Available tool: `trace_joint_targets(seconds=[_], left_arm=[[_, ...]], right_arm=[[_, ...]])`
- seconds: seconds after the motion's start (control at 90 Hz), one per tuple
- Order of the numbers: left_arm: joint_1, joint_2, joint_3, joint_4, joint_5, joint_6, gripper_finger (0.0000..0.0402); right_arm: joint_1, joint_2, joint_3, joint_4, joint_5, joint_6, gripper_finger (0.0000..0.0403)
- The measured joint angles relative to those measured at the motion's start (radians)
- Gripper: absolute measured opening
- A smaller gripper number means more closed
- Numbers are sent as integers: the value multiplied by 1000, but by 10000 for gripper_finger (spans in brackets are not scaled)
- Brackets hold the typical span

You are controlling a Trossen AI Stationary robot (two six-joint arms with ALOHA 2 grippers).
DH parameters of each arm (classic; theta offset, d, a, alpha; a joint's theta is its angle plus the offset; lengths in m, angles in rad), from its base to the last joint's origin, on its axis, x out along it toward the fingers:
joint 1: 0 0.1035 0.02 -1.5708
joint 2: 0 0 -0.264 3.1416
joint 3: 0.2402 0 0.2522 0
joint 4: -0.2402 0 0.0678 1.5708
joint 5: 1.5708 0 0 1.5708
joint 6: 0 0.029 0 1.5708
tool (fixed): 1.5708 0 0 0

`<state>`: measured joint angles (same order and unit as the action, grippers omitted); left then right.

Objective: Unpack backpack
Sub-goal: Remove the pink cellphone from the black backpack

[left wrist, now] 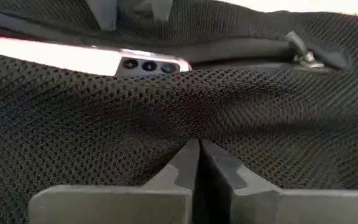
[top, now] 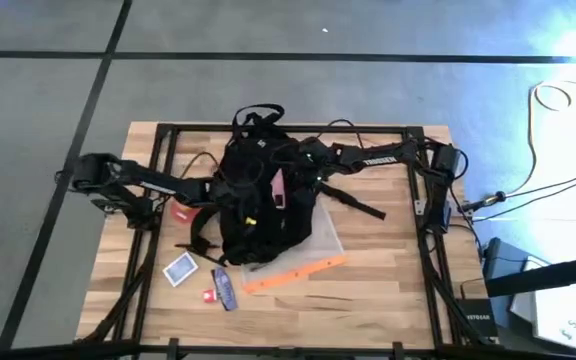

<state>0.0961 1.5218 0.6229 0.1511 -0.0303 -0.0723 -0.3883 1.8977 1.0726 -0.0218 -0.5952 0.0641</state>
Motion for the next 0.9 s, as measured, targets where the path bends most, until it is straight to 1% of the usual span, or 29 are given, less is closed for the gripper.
trace_joint_targets(seconds=[0.078, 0.144, 0.289, 0.333, 0.456, 0.567, 0.633, 0.756, 0.9], left_arm=[[6, 55, 6, 25, 1, 0, 0], [9, 97, 5, 38, 1, 0, 0], [11, 145, 3, 92, 1, 16, 0], [13, 150, 2, 101, 2, 28, 0], [31, 152, 1, 107, 10, 35, 0], [40, 153, 1, 106, 13, 29, 0], [40, 153, 1, 107, 12, 29, 0], [40, 153, 1, 107, 11, 28, 0], [40, 153, 0, 107, 7, 27, 0]], right_arm=[[4, 0, -25, 60, -10, 87, 186], [15, 0, -30, 69, -13, 140, 186], [25, 0, -29, 85, -22, 179, 186], [24, 0, -29, 92, -7, 205, 186], [23, 0, -29, 149, -5, 294, 186], [14, 0, -29, 110, 53, 294, 186], [7, 0, -29, 110, 55, 295, 186], [1, 0, -29, 154, 46, 359, 186], [1, 0, -29, 125, 102, 351, 186]])
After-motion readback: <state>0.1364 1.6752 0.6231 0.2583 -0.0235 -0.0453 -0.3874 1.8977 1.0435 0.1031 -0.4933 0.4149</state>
